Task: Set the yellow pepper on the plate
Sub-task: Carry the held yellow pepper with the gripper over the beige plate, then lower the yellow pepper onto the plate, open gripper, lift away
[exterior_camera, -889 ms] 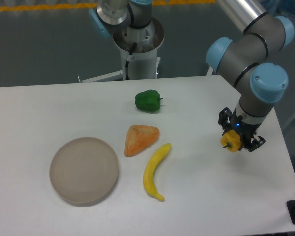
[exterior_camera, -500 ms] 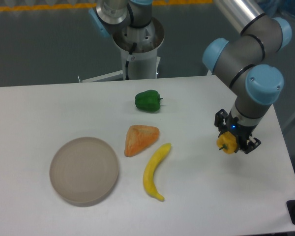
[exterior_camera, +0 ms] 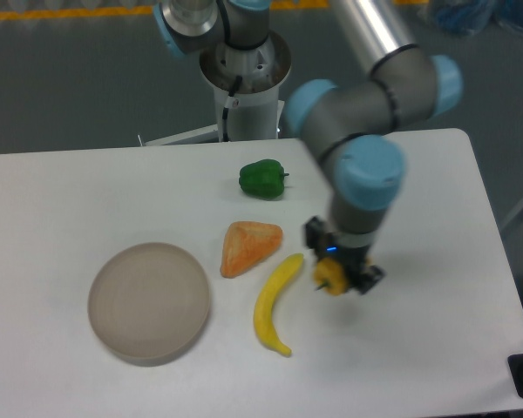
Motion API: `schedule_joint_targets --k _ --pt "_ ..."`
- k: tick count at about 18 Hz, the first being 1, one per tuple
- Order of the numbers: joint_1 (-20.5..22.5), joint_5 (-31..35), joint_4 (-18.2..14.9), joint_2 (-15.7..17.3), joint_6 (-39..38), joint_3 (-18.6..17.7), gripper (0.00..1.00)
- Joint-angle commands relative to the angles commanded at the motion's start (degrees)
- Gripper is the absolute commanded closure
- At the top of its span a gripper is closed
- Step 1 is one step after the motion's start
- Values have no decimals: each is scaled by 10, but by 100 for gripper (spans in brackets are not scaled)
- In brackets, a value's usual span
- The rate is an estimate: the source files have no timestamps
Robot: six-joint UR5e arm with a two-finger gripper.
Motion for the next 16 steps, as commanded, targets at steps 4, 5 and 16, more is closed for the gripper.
schedule_joint_targets --k 4,5,16 --pt "-63 -10 35 -13 -74 -3 86" --pt "-84 -10 53 -22 -98 -7 86" --pt "-117 -91 65 -56 -174 -65 75"
